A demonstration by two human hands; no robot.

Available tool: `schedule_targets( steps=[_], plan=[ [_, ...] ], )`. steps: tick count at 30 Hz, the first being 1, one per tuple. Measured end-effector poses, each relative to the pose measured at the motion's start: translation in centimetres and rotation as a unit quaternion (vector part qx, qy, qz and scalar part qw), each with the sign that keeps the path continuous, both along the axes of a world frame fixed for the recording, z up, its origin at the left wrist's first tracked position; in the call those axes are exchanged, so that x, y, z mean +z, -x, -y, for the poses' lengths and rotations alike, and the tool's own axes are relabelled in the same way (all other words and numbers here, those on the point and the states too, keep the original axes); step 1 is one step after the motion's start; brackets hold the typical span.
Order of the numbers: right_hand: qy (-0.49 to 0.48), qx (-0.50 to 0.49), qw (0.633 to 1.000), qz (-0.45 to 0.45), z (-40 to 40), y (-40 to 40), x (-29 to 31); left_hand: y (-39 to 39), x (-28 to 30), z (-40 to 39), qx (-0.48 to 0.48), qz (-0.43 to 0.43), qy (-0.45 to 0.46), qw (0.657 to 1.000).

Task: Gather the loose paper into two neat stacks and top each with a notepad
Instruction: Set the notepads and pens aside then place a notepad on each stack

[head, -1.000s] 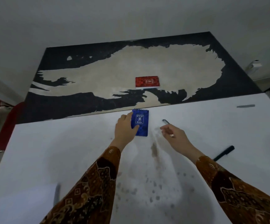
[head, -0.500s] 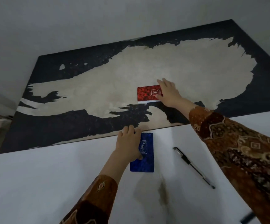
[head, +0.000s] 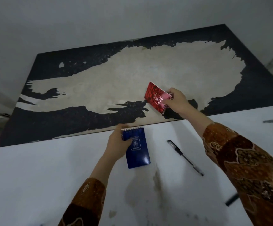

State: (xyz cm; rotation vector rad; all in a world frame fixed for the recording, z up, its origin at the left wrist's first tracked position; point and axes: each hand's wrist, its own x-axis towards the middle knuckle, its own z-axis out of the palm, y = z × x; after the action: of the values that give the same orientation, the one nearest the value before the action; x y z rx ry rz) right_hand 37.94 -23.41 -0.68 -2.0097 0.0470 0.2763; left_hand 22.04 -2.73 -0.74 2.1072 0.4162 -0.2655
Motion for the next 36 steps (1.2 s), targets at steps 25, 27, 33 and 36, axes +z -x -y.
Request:
schedule_targets(
  steps=[25,27,33,36],
  plan=[
    [-0.171,0.040,0.975,-0.136,-11.2,43.0,1.6,31.1,3.0,-1.6,0.259,-0.005,0.389,0.884],
    [-0.158,0.054,0.978,-0.129,-12.0,44.0,1.5,32.7,3.0,-1.9,0.248,0.004,0.408,0.879],
    [-0.143,0.051,0.976,-0.156,-14.0,46.6,1.3,35.8,2.0,-3.5,0.228,0.033,0.317,0.920],
    [-0.124,0.044,0.979,-0.154,-14.9,48.8,0.5,36.4,1.1,-4.9,0.244,0.026,0.296,0.923]
  ],
)
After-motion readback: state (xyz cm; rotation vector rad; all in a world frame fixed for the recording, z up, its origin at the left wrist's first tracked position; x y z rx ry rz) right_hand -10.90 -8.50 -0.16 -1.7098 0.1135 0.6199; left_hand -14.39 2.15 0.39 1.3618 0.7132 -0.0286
